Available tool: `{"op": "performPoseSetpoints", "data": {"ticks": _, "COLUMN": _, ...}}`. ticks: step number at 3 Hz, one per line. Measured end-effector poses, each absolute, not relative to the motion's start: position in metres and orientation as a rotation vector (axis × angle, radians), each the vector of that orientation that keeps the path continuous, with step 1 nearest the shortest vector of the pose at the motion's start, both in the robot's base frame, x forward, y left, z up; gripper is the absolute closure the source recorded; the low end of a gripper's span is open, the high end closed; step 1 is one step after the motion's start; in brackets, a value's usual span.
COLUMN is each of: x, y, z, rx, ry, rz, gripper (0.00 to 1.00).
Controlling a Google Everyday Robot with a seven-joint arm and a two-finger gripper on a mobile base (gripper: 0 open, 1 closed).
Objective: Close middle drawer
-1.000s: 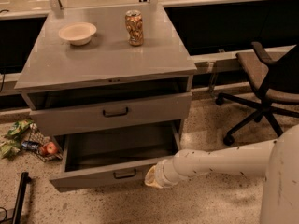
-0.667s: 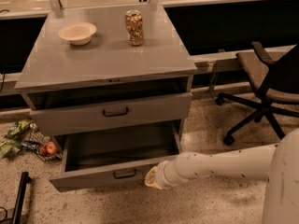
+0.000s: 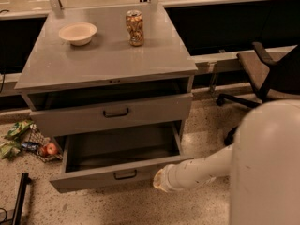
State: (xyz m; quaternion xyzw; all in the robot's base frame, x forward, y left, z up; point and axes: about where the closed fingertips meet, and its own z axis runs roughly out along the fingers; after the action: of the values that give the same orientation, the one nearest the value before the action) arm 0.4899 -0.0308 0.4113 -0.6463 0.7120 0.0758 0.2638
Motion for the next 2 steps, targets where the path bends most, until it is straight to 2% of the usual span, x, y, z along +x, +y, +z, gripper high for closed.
{"op": "performPoseSetpoints", "data": {"ticks": 1, "x": 0.509, "y": -0.048, "z": 0.399, "rx": -1.763, "ry": 1.925, "rz": 0.050, "gripper": 1.00}}
{"op": "performPoseSetpoints", "data": {"ticks": 2, "x": 0.538, "y": -0.024, "z": 0.384, "rx": -1.799, "ry": 1.843, "rz": -0.014, "gripper": 1.00}}
